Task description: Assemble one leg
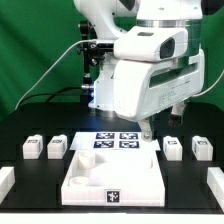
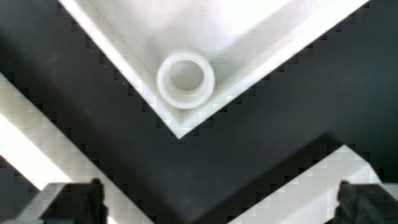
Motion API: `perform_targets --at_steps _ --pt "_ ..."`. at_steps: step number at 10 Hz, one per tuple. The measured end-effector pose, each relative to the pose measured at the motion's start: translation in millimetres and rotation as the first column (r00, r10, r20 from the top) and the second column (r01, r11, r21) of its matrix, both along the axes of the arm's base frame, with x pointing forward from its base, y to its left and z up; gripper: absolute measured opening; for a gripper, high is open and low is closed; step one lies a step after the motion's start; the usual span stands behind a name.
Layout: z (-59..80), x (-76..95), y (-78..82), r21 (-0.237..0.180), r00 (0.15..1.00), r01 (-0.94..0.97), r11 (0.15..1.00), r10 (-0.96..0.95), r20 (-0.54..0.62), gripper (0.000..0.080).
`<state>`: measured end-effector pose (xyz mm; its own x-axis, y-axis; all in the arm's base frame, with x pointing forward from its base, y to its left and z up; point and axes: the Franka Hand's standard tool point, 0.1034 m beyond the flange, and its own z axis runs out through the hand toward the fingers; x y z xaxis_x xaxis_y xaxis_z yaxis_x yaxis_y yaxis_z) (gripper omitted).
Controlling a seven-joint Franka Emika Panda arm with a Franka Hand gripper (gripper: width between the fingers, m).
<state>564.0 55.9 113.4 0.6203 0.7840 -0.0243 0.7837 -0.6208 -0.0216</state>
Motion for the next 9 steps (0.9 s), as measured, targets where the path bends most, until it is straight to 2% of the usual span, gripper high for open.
perform_targets --at_steps 8,9 --pt "-1.7 -1.6 0.2 0.002 1.000 -0.027 1.000 0.027 0.003 0.0650" --pt "-9.9 -16.9 0.0 0.003 0.999 -0.038 0.999 0.038 0.008 0.0650"
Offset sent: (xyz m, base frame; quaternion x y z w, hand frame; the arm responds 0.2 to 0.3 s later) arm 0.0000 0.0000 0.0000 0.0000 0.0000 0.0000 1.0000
